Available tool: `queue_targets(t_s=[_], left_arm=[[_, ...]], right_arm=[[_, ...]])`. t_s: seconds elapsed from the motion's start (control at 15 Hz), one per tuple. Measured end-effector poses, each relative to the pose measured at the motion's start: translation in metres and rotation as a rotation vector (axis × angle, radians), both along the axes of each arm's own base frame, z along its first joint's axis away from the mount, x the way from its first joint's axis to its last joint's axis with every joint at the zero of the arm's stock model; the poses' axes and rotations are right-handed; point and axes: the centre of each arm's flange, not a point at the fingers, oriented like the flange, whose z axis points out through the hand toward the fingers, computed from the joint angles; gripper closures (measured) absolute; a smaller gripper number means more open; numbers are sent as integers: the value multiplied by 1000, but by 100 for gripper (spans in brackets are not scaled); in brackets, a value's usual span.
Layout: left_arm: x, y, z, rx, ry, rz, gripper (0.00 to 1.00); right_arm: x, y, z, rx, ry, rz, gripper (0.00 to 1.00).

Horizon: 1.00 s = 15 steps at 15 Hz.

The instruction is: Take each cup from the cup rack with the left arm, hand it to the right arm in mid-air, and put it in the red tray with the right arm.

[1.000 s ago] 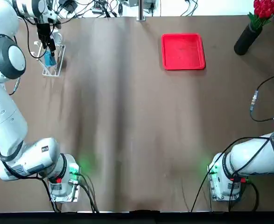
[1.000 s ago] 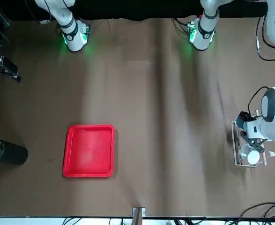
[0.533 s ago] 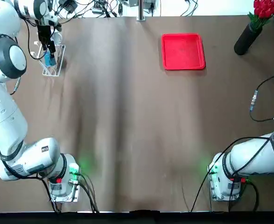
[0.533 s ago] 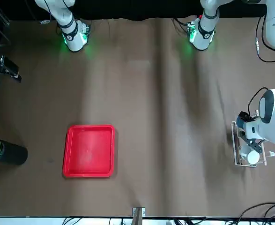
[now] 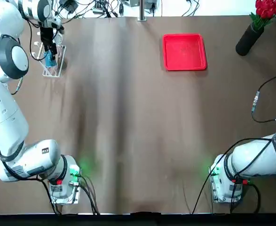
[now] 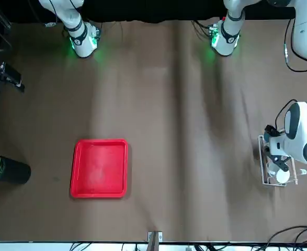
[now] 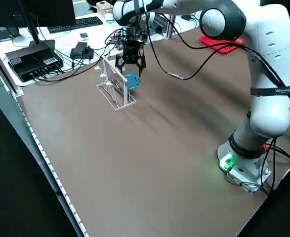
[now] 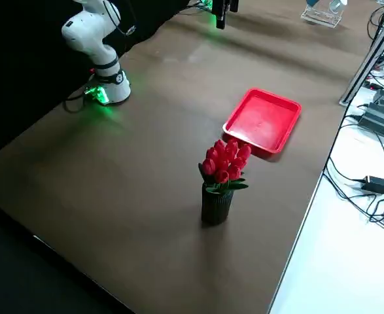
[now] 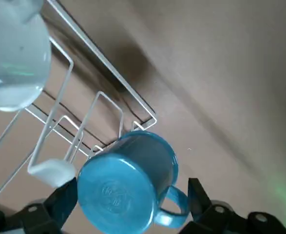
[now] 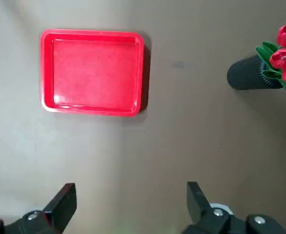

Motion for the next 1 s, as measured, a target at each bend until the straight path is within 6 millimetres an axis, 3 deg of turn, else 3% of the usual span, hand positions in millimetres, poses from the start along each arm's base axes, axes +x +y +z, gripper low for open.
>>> queue_targets(t_s=[1.0], left_arm=[[0, 2, -8, 15, 33, -83, 0]], right_arm=[[0, 2, 0, 0, 0, 4, 0]])
